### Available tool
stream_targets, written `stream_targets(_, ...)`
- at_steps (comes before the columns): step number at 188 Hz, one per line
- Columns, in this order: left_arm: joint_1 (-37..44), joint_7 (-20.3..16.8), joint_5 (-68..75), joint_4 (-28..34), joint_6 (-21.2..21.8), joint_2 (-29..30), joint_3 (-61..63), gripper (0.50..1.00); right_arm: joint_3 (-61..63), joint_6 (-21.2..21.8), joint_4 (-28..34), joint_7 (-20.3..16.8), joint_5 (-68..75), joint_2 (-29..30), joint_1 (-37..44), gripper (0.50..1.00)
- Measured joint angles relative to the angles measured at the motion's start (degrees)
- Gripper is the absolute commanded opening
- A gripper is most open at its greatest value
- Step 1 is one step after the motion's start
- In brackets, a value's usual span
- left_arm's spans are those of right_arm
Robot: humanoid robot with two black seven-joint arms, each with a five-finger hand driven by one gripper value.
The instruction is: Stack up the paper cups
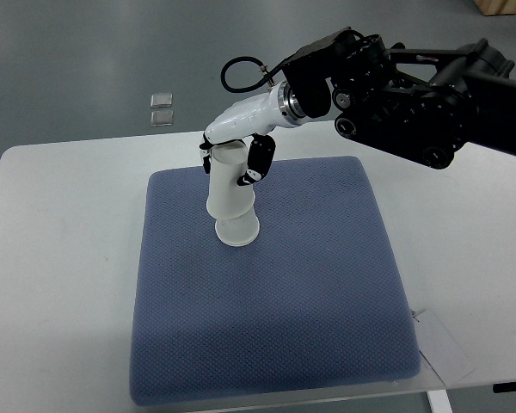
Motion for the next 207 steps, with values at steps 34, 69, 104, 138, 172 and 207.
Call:
stream_targets(34, 0.0, 0.0, 0.0, 0.0, 0.0, 0.0, 0.0, 1.000, -0.2, -0.6, -0.2, -0.1, 0.0, -0.1, -1.1, 0.854)
stream_targets(69, 0.0, 0.0, 0.0, 0.0, 0.0, 0.0, 0.0, 1.000, -0.2, -0.6, -0.4, -0.1, 0.0, -0.1, -1.7, 0.915)
stream_targets(104, 0.0, 0.0, 0.0, 0.0, 0.0, 0.0, 0.0, 1.000, 0.3, -0.6, -0.5, 0.0, 0.0, -0.6, -1.8, 0.915)
stream_targets(138, 0.0, 0.0, 0.0, 0.0, 0.0, 0.0, 0.0, 1.000, 2.9, -0.8, -1.2, 0.0, 0.5, -2.4, -1.8, 0.913)
stream_targets(172, 0.0, 0.0, 0.0, 0.0, 0.0, 0.0, 0.0, 1.000, 14.9, -0.8, -6.9, -0.4, 1.0, -4.4, -6.1, 0.913)
stream_targets(207, 0.0, 0.0, 0.0, 0.0, 0.0, 0.0, 0.0, 1.000, 30.1, -1.0, -14.9, -4.2, 6.5, -5.5, -12.5, 0.913)
